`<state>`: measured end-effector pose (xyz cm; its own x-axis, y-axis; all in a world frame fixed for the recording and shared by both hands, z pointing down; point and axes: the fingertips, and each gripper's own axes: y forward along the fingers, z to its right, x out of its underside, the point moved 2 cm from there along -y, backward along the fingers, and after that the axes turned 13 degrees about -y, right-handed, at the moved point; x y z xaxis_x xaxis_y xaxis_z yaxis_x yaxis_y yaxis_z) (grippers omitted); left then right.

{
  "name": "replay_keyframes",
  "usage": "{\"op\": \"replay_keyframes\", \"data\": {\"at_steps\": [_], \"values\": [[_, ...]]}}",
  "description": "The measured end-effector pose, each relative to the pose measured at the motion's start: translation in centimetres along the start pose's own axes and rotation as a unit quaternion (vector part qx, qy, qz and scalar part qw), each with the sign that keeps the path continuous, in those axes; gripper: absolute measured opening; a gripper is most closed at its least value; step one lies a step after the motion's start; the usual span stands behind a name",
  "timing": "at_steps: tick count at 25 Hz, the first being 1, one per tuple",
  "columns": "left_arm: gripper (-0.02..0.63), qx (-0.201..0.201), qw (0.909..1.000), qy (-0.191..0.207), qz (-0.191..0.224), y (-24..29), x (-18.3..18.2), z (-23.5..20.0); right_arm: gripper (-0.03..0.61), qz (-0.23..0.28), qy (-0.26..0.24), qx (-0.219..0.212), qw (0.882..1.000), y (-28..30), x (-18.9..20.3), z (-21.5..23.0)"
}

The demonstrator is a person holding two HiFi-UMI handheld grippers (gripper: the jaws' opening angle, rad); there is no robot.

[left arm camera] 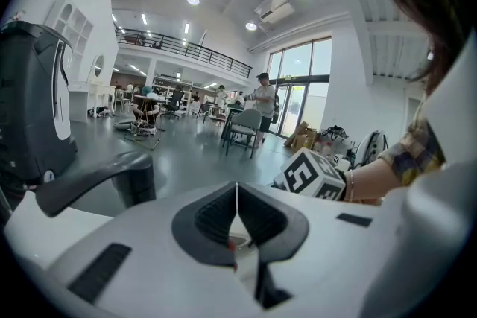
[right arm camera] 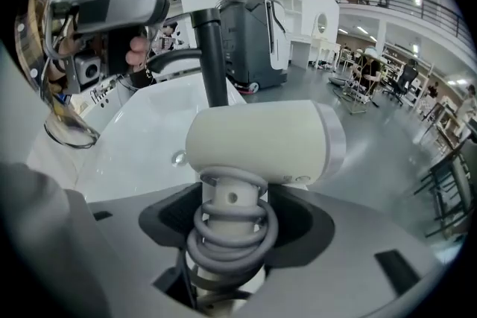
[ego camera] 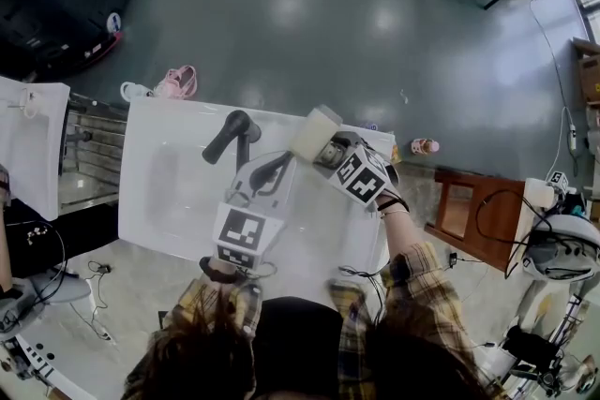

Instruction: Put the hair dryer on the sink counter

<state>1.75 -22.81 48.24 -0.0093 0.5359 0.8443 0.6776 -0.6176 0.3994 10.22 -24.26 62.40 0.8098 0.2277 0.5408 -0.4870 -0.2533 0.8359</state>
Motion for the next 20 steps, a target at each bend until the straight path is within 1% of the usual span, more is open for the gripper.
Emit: {"op": "replay_keyframes", "data": {"at_steps": [10, 13, 20], "values": [[0.018, 0.003, 1.0, -0.003, -0.002, 0.04, -0.09, 0.38, 0.284, 0.004, 0.008, -0.018, 1.0, 0.22, 0.6, -0.17], [0.018, 0.001, 1.0, -0.001, -0.001, -0.03, -0.1, 0.4, 0.283, 0.0, 0.004, -0.019, 1.0, 0.23, 0.58, -0.29], [0.018, -0.002, 1.0, 0.001, 0.007, -0.63, -0.71, 0.39, 0.291, 0.012, 0.007, -0.02, 1.0, -0.03, 0.42, -0.51]]}}
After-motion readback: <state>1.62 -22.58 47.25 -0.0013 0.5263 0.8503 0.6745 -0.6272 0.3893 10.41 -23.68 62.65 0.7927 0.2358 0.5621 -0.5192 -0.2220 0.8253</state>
